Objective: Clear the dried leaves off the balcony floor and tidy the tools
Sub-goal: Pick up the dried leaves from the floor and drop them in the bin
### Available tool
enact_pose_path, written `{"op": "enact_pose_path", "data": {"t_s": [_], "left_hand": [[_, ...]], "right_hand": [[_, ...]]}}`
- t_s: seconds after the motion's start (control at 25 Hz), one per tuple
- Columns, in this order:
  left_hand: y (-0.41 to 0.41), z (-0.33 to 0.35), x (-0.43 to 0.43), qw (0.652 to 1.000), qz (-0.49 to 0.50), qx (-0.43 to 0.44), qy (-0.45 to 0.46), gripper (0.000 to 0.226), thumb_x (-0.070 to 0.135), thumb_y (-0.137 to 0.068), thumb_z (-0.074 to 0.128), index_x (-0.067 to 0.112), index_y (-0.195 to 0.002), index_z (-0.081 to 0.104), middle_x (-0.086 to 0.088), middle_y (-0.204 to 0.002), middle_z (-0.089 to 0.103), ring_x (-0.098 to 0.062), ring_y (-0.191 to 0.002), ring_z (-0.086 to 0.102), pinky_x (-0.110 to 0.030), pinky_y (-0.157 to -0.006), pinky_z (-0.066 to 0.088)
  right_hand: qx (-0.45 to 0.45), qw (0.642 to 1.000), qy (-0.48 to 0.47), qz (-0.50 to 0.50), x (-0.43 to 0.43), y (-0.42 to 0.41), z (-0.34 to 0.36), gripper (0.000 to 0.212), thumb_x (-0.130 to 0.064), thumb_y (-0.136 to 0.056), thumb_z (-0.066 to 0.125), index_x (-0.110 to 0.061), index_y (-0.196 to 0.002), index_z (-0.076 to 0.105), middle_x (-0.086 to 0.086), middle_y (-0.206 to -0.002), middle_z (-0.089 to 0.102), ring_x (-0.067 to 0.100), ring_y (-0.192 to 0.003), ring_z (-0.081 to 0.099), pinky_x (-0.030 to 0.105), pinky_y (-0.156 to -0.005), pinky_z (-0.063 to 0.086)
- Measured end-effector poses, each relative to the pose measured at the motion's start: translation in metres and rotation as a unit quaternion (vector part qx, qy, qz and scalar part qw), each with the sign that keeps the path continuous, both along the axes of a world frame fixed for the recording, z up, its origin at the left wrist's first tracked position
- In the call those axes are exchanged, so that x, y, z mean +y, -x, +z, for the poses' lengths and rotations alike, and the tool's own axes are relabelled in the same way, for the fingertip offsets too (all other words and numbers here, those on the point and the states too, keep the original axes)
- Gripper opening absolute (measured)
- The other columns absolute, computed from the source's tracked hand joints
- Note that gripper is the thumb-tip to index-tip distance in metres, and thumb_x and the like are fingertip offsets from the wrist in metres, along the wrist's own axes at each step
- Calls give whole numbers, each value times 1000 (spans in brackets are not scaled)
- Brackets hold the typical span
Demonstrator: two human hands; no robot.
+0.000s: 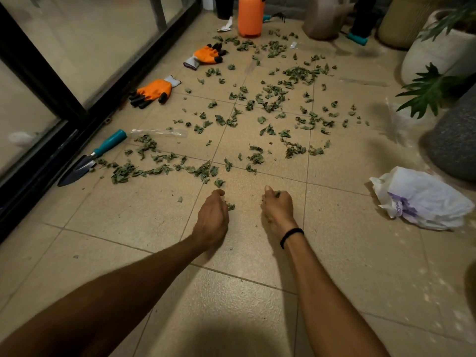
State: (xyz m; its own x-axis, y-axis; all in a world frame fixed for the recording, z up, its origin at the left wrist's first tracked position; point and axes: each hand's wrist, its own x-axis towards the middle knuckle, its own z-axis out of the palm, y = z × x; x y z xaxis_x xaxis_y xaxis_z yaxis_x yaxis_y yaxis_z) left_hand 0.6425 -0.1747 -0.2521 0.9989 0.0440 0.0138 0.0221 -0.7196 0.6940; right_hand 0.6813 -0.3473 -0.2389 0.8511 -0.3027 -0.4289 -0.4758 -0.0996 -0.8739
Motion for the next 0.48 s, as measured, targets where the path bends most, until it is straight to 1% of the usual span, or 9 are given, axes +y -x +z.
{"op": "enact_pose_path", "data": {"t_s": [0.04, 0.08, 0.12, 0.16, 0.2, 0.28, 0.36, 0.4, 0.48], "left_hand": [[0, -4, -4, 999, -26, -11, -33, 27, 20, -108, 31, 10, -126, 48, -6, -103, 62, -14, -85, 52, -26, -75, 41], [1, -8, -8, 996, -51, -19, -70, 25, 24, -109, 28, 14, -118, 50, -6, -103, 61, -16, -85, 51, -29, -75, 40], [1, -11, -12, 991, -71, -24, -112, 24, 28, -109, 28, 17, -112, 49, -5, -101, 58, -17, -83, 49, -31, -74, 39], [2, -13, -14, 985, -83, -28, -151, 24, 33, -109, 29, 18, -109, 48, -3, -99, 55, -17, -82, 46, -32, -74, 39], [2, -14, -16, 979, -86, -37, -181, 26, 38, -108, 32, 18, -108, 49, -2, -97, 53, -17, -81, 45, -33, -74, 39], [1, -17, -15, 973, -88, -51, -207, 27, 39, -108, 35, 17, -106, 50, -2, -93, 50, -17, -79, 44, -35, -73, 42], [-1, -17, -15, 974, -91, -57, -201, 20, 30, -109, 35, 16, -104, 49, -1, -89, 47, -17, -75, 42, -36, -71, 40], [-2, -17, -16, 977, -86, -59, -184, 17, 25, -109, 35, 16, -101, 47, 0, -86, 45, -17, -73, 41, -34, -68, 37], [-4, -11, -19, 992, -35, -46, -116, 14, 18, -107, 36, 17, -95, 44, 1, -81, 46, -16, -70, 42, -31, -62, 31]], "right_hand": [[16, 993, -111, -35, -6, 5, 3, 22, -30, -101, 54, -12, -88, 54, 3, -71, 55, 14, -56, 50, 27, -46, 43], [30, 974, -216, -67, -12, 9, 4, 19, -26, -102, 53, -11, -89, 54, 2, -66, 48, 11, -49, 42, 22, -39, 36], [43, 948, -302, -92, -19, 11, 5, 19, -24, -102, 52, -9, -92, 56, 1, -63, 44, 8, -45, 36, 19, -35, 30], [53, 924, -363, -105, -26, 11, 6, 22, -25, -104, 49, -7, -95, 57, -1, -61, 42, 7, -43, 33, 18, -34, 26], [57, 906, -403, -113, -33, 11, 7, 26, -28, -105, 45, -6, -96, 58, -2, -60, 42, 6, -41, 31, 17, -34, 24], [48, 882, -447, -146, -45, 9, 8, 30, -27, -107, 40, -8, -89, 55, -2, -59, 42, 5, -39, 32, 17, -33, 23], [32, 867, -460, -188, -58, 9, 14, 28, -20, -105, 37, -9, -82, 51, 0, -61, 42, 6, -38, 34, 17, -32, 25], [26, 865, -459, -200, -64, 11, 15, 27, -17, -102, 36, -10, -79, 49, 1, -62, 42, 7, -38, 34, 17, -33, 26], [23, 863, -456, -218, -73, 17, 19, 26, -13, -95, 35, -13, -71, 45, 3, -64, 44, 9, -39, 34, 18, -33, 25]]}}
